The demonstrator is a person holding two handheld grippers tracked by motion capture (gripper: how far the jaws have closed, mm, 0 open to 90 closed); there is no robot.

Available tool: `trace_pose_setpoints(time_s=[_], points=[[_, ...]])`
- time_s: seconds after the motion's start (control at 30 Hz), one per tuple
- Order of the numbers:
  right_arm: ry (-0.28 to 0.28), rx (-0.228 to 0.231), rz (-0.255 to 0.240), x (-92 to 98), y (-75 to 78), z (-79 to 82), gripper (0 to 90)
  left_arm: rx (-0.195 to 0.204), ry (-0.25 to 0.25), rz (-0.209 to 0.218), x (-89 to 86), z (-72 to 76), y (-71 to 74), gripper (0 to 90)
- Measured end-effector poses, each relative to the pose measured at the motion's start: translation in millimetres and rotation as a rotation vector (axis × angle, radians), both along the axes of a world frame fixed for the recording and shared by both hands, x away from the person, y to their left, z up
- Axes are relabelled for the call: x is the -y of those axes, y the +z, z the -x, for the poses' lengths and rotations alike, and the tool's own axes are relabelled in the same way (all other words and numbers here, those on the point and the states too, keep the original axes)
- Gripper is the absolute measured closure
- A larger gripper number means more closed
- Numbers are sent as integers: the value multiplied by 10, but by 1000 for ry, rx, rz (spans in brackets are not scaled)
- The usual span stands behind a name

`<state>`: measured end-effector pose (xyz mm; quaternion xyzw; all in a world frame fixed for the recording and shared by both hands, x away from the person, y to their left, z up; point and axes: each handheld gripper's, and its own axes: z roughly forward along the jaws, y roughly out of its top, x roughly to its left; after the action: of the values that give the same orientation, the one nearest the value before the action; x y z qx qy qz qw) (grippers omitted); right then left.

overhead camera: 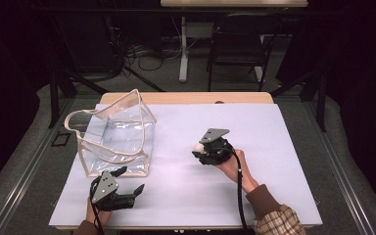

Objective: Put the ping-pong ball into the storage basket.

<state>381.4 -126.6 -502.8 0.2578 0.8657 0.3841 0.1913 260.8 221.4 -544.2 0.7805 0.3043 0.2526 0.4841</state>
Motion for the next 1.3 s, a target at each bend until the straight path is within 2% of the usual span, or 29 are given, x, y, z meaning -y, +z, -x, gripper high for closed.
trace_pose_setpoints(time_s=[0.6,1.3], points=[[-5,18,-22,26,117,23,509,-3,1,3,3,-1,-2,159],[2,26,-21,15,224,19,509,-3,2,2,-3,0,-1,159]])
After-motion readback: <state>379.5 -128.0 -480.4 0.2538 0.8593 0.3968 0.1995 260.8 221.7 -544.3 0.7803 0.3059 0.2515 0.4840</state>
